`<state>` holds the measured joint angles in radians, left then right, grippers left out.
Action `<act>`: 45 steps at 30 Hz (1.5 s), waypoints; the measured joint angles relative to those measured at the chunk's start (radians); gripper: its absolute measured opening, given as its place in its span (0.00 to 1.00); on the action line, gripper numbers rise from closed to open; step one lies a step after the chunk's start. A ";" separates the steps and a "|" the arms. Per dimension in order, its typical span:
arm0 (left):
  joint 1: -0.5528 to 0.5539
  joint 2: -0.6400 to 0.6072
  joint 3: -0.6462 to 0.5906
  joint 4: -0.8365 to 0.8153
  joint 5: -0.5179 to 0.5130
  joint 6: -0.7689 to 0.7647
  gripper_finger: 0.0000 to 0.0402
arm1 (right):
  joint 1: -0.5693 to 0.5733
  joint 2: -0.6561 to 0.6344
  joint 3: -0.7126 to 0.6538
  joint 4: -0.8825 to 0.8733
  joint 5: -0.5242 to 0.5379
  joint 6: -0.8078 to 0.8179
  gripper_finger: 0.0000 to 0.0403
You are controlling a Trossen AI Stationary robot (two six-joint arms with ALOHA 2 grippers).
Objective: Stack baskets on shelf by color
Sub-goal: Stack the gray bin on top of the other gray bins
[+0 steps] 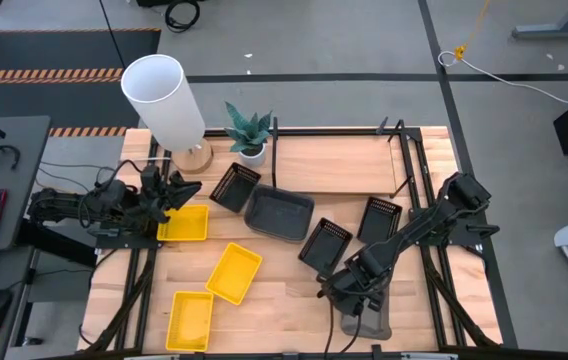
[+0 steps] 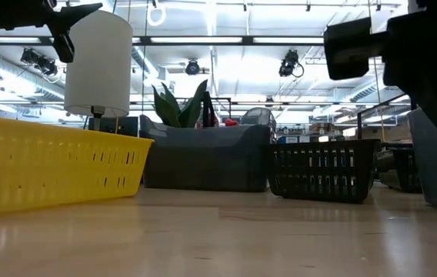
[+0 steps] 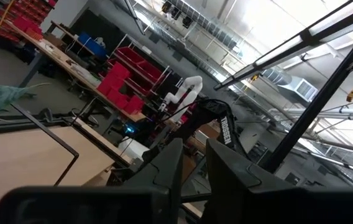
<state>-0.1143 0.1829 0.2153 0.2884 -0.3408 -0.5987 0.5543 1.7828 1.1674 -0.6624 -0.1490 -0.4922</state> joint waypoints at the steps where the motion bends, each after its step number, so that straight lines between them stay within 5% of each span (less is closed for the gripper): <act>1: 0.000 0.000 0.000 -0.007 0.000 0.000 0.19 | -0.002 0.000 -0.007 0.016 0.000 0.000 0.32; 9: 0.000 0.000 0.000 -0.056 0.000 -0.027 0.18 | -0.030 0.000 -0.019 0.058 -0.002 0.025 0.04; 24: -0.001 0.000 0.000 -0.009 0.042 -0.063 0.13 | -0.179 -0.018 0.229 -0.069 -0.069 0.325 0.02; 34: -0.001 0.000 0.000 -0.009 0.042 -0.067 0.12 | -0.399 -0.019 0.454 -0.184 0.272 0.705 0.02; 45: -0.001 0.001 0.000 -0.009 0.042 -0.071 0.11 | -0.658 -0.010 0.491 -0.161 0.373 0.734 0.01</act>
<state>-0.1150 0.1837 0.2153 0.2798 -0.2989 -0.6693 -0.1037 1.7730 1.6588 -0.8230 0.2240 0.2414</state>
